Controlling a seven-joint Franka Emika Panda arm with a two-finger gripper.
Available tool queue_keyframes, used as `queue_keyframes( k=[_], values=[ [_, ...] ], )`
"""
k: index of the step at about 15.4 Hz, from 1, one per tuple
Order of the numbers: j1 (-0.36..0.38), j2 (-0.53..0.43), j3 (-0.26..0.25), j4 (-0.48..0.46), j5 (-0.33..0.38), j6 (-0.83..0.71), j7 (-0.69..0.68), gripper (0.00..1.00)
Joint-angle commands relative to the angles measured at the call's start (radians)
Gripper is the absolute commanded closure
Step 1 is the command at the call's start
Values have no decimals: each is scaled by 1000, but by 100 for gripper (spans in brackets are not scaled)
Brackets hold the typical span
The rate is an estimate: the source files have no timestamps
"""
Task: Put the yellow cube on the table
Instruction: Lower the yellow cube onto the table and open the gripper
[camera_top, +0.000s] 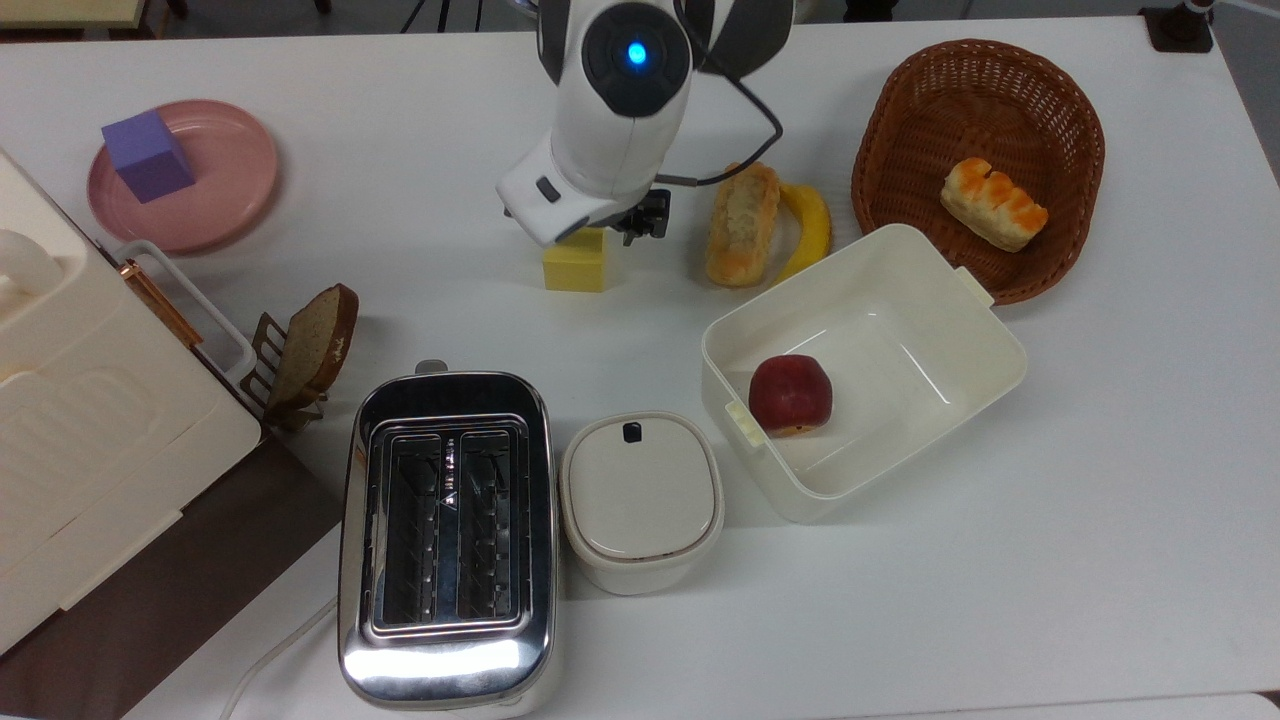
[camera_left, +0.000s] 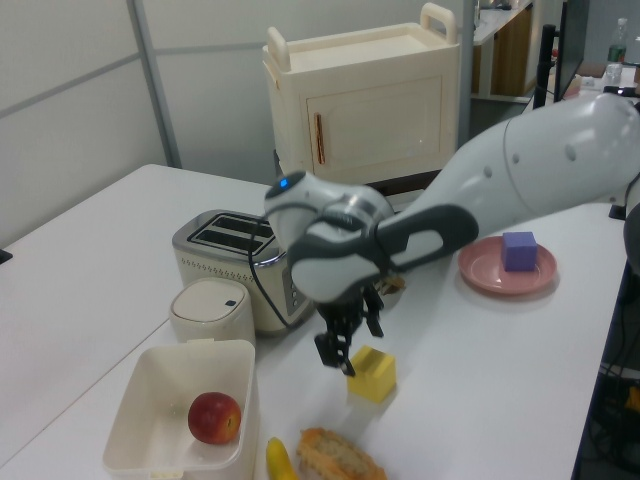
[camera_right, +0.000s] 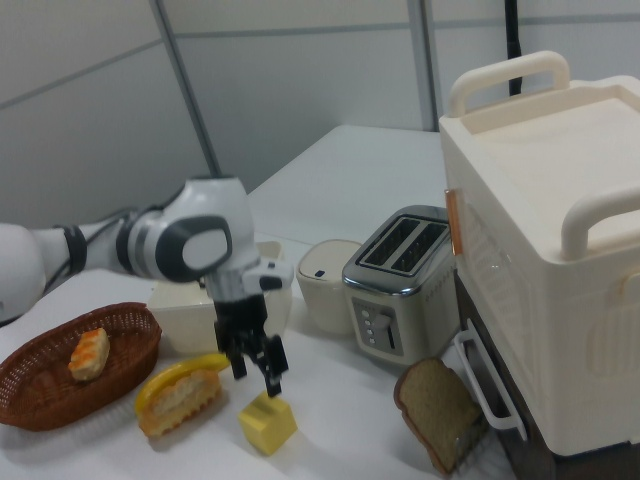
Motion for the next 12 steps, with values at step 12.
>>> queue_keyframes(
  k=[12],
  values=[
    [-593, -254, 350, 190, -8, -158, 42, 0]
  ],
)
